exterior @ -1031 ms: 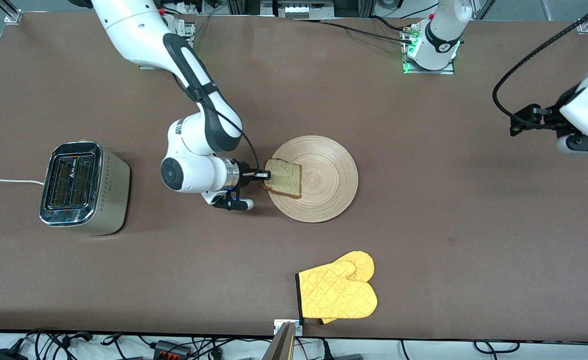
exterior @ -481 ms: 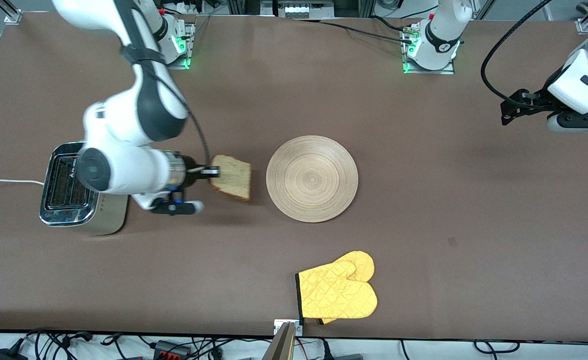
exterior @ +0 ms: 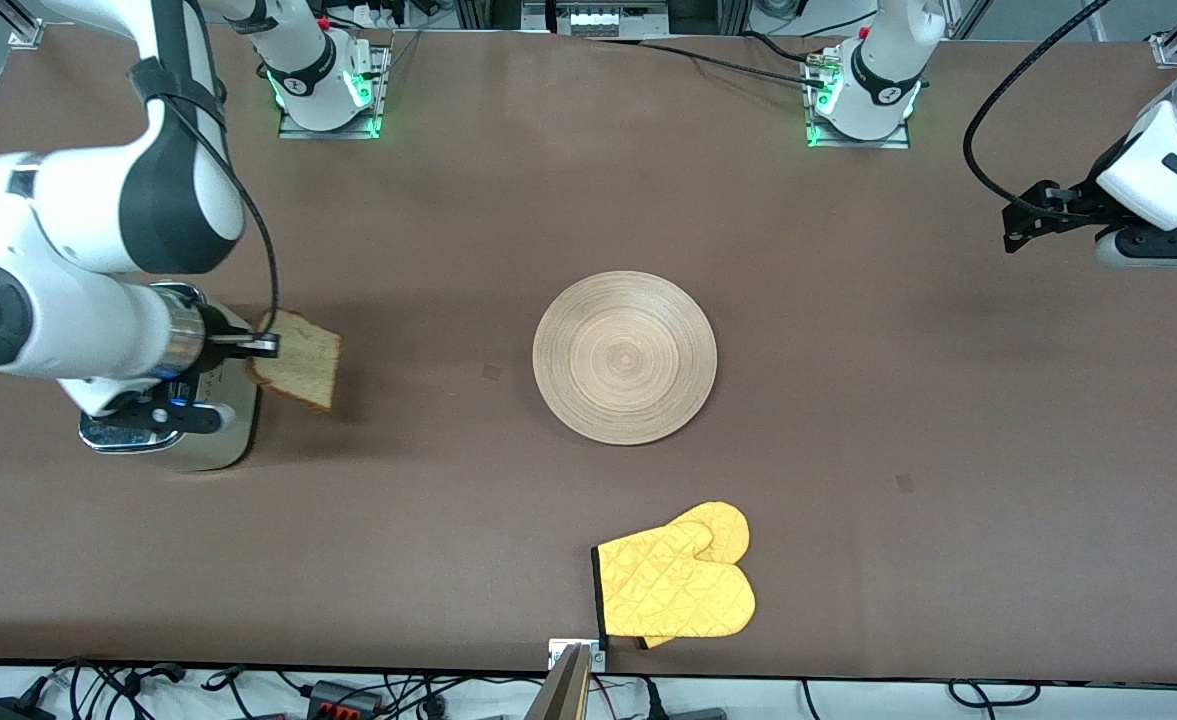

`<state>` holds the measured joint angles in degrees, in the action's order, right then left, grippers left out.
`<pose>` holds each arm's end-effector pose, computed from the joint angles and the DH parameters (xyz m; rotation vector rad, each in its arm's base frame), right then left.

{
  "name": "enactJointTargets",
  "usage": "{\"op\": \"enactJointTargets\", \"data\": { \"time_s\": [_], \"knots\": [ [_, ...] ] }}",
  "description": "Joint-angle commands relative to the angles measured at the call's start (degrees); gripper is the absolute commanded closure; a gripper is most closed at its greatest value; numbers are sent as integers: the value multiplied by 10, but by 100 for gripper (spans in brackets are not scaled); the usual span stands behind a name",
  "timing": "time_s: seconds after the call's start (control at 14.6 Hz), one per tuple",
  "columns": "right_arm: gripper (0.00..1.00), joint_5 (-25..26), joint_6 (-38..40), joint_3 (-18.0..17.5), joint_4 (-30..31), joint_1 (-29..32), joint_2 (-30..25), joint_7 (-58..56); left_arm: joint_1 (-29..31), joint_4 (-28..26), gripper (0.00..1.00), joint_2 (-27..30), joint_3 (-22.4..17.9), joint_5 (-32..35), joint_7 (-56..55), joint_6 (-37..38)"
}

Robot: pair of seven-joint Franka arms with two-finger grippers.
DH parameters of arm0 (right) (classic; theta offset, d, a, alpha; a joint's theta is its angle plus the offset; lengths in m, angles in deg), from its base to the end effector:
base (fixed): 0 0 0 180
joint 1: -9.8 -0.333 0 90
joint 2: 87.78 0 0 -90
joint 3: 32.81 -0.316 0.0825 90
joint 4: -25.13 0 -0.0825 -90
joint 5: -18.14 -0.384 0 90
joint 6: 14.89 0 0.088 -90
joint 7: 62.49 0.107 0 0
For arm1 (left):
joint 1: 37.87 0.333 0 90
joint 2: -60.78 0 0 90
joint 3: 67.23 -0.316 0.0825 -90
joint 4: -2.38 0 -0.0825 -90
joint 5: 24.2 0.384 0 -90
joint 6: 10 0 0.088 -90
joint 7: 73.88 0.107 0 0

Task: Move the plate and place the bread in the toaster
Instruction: 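Lift the bread with the right gripper and carry it over the toaster, then lower the bread into the toaster slot with the right gripper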

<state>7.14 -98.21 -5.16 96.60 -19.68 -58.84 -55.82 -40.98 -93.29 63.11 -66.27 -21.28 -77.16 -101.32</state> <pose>0.6567 0.1125 0.4795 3.0605 -0.0939 -0.3712 0.5409 -0.0333 0.6022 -3.0873 0.0244 0.0492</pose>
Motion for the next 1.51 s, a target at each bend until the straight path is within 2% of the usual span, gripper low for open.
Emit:
{"op": "enactJointTargets", "data": {
  "time_s": [0.0, 0.34, 0.55, 0.89, 1.44],
  "knots": [
    [100, 36, 21, 26, -3, -1, -21, -54, -4, 6, 0, 2, -7, -10, 6, 1],
    [100, 134, 18, 66, -2, 0, -26, -148, -4, 7, 0, 1, -7, -10, 2, 4],
    [100, 184, 13, 67, -1, 12, -16, -169, -4, 7, 0, 1, -7, -10, 0, 4],
    [100, 168, 0, 66, 8, 36, -4, -186, -4, 8, 0, 1, -6, -10, 0, 4],
    [100, 170, -9, 65, 32, 34, 8, -177, -4, 8, 0, 1, -4, -10, -1, 12]
  ]
}}
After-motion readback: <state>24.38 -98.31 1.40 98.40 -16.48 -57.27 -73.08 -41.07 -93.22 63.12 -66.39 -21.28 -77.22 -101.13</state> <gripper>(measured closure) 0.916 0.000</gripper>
